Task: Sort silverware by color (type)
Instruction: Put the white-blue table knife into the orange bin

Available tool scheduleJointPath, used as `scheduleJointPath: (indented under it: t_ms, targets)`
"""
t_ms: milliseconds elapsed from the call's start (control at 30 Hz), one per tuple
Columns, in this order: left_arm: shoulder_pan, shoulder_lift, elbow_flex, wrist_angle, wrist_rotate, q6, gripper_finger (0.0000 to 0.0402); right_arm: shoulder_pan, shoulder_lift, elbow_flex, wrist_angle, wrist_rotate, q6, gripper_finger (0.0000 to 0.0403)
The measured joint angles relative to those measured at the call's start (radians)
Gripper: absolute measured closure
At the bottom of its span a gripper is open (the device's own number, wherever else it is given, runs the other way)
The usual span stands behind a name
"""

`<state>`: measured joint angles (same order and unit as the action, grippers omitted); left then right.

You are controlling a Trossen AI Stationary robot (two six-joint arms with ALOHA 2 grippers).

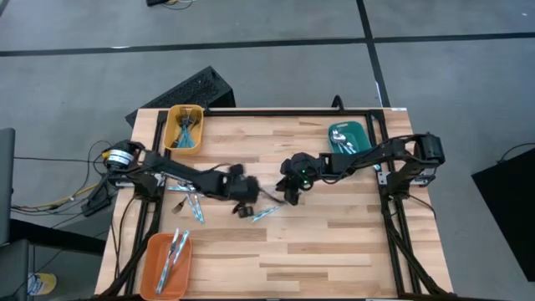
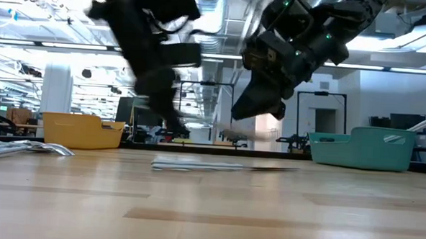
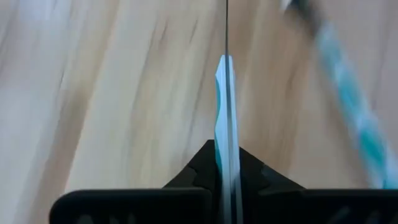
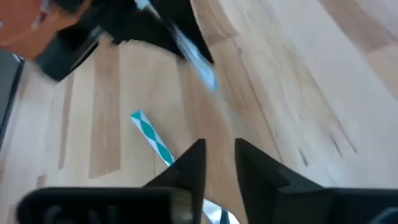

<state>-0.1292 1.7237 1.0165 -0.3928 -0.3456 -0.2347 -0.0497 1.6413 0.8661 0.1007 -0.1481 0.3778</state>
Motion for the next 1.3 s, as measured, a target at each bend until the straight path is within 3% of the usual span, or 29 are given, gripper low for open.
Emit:
scheduleJointPath:
  t_ms: [233,433,500,633,733,800,900,967,1100,1167,1300]
  targets:
    - [-0.259,-0.2,-0.001,-0.461,-0.084,-0.547,0.0397,-0.008,-0.017,0.0,0.099,0.082,-0.053,0.0227]
    - [-0.417,-0.364,0.0,-0.742,-0.445,-1.034,0.0397,-0.045,-0.017,0.0,0.243,0.093,-0.061,0.0202]
    - [-0.421,-0.396,-0.011,-0.814,-0.459,-1.183,0.0397,-0.048,-0.017,0.0,0.245,0.093,-0.058,0.0201]
    - [-0.497,-0.414,-0.036,-0.792,-0.317,-1.282,0.0397,-0.027,-0.018,0.0,0.16,0.092,-0.061,0.02]
    - [-0.64,-0.416,-0.016,-0.683,-0.229,-1.327,0.0397,-0.01,-0.018,-0.013,0.127,0.097,-0.058,0.02]
    - [-0.753,-0.423,0.009,-0.614,-0.227,-1.405,0.0397,-0.001,-0.018,-0.028,0.143,0.122,-0.036,0.02]
    - [-0.899,-0.413,0.028,-0.581,-0.279,-1.519,0.0397,0.013,-0.017,-0.034,0.229,0.107,-0.043,0.02]
    - [-0.962,-0.394,0.027,-0.652,-0.331,-1.638,0.0397,0.031,-0.017,-0.033,0.337,0.027,-0.066,0.02]
    - [-0.987,-0.344,0.026,-0.808,-0.359,-1.797,0.0397,0.079,0.003,-0.022,0.505,-0.135,-0.081,0.02]
    - [-0.976,-0.318,0.025,-0.841,-0.443,-1.801,0.0397,0.111,0.003,-0.013,0.545,-0.119,-0.067,0.02]
    - [-0.929,-0.289,0.025,-0.812,-0.599,-1.707,0.0397,0.172,0.003,-0.003,0.62,0.024,-0.065,0.02]
